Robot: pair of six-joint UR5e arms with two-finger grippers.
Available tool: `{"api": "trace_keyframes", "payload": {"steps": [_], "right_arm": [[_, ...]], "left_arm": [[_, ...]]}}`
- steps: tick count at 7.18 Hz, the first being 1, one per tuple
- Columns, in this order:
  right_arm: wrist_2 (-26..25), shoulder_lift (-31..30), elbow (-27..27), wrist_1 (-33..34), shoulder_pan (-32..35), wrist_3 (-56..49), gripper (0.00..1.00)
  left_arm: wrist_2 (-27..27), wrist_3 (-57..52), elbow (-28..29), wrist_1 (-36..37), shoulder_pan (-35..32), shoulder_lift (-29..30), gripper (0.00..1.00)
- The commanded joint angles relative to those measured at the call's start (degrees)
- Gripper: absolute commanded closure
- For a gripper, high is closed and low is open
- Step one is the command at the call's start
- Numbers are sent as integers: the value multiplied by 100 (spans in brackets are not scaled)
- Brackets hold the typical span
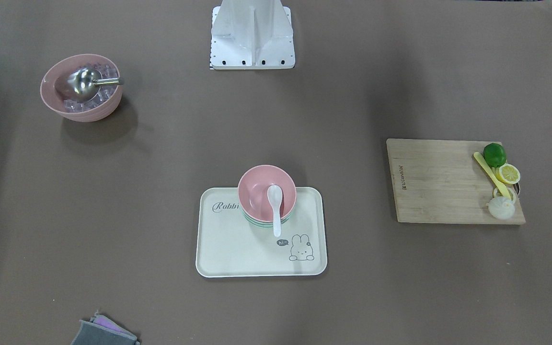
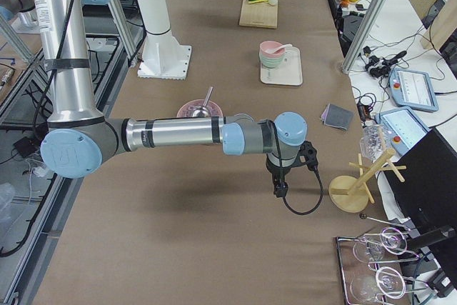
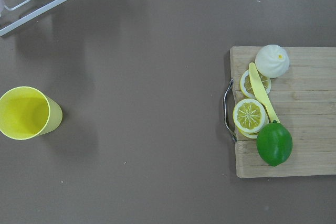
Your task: Stack pink bowl on green and place spoon
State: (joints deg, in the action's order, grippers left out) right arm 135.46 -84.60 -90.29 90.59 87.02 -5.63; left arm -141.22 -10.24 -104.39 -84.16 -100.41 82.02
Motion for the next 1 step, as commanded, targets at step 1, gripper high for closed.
{"api": "trace_keyframes", "payload": {"steps": [1], "right_arm": [[-2,5,-6,-7,-1,-8,0]], "left_arm": [[16,4,41,-4,12,24,2]]}}
